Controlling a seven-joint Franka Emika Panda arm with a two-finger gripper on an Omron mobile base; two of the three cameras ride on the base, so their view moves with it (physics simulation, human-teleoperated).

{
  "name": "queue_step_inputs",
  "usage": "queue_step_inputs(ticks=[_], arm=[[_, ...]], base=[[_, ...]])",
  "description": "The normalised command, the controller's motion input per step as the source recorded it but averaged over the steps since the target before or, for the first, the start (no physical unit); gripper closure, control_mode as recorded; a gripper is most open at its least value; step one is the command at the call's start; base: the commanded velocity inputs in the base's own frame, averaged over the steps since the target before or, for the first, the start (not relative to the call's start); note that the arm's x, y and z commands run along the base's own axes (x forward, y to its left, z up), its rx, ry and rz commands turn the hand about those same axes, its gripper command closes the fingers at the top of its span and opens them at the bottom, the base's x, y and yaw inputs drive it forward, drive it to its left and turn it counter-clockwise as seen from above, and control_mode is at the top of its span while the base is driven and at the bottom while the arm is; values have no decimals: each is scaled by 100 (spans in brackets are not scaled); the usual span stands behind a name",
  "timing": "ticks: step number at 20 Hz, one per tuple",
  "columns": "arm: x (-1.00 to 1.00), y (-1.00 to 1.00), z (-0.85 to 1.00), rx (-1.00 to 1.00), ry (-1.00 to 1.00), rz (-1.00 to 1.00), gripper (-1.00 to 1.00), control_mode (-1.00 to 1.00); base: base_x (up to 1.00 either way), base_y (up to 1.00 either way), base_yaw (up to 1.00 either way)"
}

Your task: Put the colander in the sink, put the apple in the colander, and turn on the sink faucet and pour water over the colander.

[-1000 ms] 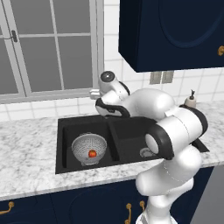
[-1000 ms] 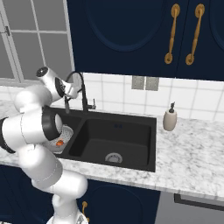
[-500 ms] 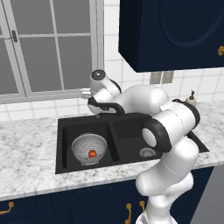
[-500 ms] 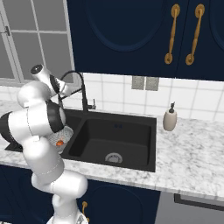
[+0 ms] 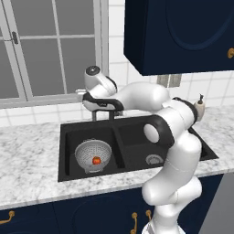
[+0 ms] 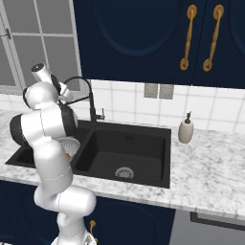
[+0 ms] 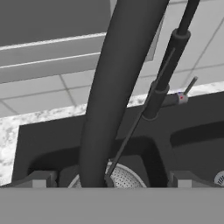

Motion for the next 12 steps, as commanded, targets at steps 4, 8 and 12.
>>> queue_step_inputs(ticks=[4, 8, 12], arm=[[-9, -18, -39, 0, 13, 0, -100, -100], [-45, -25, -14, 0, 1, 0, -100, -100], [-32, -19, 0, 0, -8, 0, -100, -100]], base=[[0, 0, 0], [0, 0, 0], [0, 0, 0]])
